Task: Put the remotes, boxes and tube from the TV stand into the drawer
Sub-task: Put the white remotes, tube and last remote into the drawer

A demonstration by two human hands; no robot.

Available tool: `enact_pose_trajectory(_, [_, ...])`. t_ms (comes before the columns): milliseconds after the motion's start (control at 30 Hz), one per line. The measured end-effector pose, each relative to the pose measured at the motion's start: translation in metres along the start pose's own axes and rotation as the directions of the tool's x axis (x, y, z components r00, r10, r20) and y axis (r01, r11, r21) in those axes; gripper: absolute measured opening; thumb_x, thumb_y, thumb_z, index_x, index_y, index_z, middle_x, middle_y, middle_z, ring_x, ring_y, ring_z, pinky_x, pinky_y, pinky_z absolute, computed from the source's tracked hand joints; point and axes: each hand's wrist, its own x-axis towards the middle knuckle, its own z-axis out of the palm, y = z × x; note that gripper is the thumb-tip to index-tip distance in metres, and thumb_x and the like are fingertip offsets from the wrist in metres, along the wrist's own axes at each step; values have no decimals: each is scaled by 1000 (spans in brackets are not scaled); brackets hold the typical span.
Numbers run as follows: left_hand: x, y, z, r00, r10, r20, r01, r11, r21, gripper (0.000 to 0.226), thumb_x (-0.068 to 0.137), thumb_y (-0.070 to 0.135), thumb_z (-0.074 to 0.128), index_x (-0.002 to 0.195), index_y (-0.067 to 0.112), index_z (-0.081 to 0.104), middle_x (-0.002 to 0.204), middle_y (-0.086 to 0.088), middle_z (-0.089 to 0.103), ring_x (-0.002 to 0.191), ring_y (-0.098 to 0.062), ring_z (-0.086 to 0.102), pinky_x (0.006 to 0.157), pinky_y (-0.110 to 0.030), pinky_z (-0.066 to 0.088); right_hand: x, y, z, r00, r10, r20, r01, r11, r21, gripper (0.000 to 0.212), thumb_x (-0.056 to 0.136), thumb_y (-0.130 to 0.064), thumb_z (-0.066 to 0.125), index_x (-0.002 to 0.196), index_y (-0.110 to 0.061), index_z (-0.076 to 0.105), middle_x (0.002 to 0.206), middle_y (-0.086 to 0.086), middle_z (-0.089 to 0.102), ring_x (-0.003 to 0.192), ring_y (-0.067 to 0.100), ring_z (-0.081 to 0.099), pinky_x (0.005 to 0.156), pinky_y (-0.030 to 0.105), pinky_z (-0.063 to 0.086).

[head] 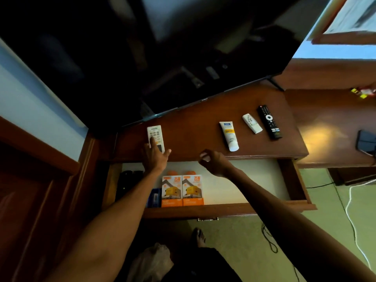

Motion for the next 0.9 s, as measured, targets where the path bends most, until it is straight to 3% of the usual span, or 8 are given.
enact_pose_trajectory(100, [-1,8,7,1000,11,-28,-12,998,-67,84,86,26,70,153,19,20,145,-18,37,130,-38,40,90,-51,51,-2,3,-20,999,-6,-46,7,1000,20,26,91,-15,61,116,-7,59,110,9,68,100,22,66,87,38,57])
enact_pose_trajectory(267, [-4,26,19,996,92,-2,-88,945,-314,87,78,13,77,151,17,29,138,-15,52,126,-33,50,98,-48,50,0,31,-61,966,92,-242,-74,994,84,22,85,-12,63,106,-10,66,92,7,72,80,22,69,82,39,56])
enact_pose_trajectory(433, [-2,86,33,974,206,97,-132,858,-496,83,74,-11,75,146,3,36,137,-17,53,120,-23,56,88,-25,49,16,75,-118,911,170,-377,-168,985,39,25,85,-14,62,109,-7,65,111,18,71,104,31,66,86,34,49])
enact_pose_trajectory(567, [3,116,46,958,262,114,-175,853,-491,75,78,-10,70,145,6,40,138,-16,53,119,-17,54,76,-11,49,41,114,-154,897,184,-401,-229,971,-68,49,85,-17,62,130,-3,51,127,25,59,114,42,58,93,42,47])
enact_pose_trajectory(700, [4,135,53,959,257,118,-165,848,-503,65,85,-6,65,142,16,44,141,-13,51,125,-29,53,75,-23,56,71,151,-177,937,123,-327,-196,960,-202,70,83,-17,66,145,-11,34,141,27,42,124,45,46,101,47,41])
enact_pose_trajectory(800, [6,144,51,960,260,102,-178,851,-495,65,84,-6,65,139,23,46,138,-12,52,122,-29,56,73,-26,59,91,165,-184,963,128,-239,-196,937,-288,84,82,-20,69,151,-21,21,155,26,23,138,44,32,109,48,35])
enact_pose_trajectory(900, [8,152,45,972,222,81,-153,852,-502,73,81,-7,68,139,30,41,132,-11,55,113,-26,61,73,-36,61,103,171,-183,970,114,-215,-183,924,-336,80,86,-23,65,151,-20,20,150,26,31,131,46,39,104,50,40])
